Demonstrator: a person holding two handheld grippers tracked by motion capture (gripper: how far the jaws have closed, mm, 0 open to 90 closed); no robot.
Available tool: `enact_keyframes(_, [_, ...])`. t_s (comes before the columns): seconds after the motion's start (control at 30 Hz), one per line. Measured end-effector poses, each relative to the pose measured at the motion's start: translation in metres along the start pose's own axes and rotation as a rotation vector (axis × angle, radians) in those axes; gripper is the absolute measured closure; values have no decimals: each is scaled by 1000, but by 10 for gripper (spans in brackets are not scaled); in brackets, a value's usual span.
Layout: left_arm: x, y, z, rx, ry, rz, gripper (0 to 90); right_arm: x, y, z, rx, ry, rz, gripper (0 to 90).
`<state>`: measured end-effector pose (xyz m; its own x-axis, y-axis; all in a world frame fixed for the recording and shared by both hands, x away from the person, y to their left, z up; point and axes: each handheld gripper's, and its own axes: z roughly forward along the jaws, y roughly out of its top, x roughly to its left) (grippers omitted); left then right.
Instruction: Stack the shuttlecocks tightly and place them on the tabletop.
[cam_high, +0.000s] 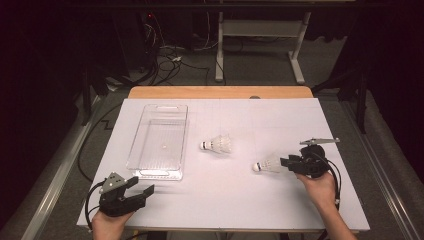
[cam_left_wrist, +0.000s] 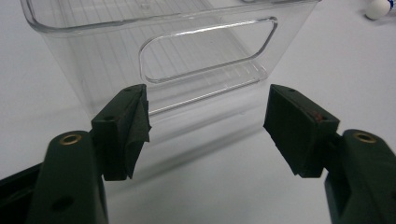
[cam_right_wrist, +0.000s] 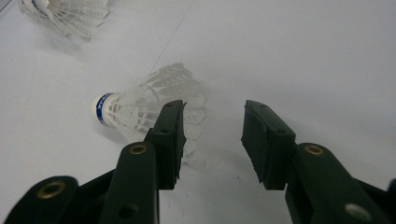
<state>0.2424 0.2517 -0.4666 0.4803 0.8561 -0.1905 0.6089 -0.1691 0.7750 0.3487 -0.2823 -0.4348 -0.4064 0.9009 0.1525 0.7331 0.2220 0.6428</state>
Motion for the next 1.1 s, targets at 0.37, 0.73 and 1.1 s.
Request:
enact_keyframes(0.37, [0,0,0,-1,-1,-1,318,3,-8,-10,-1,-11,-23,639])
enact_keyframes(0.73, [1,0,0,-1,-2,-1,318,2,-17,-16,-6,3,-14,640])
enact_keyframes(1.1, [1,0,0,-1,-1,-3,318,5,-29,-24,-7,19,-10,646])
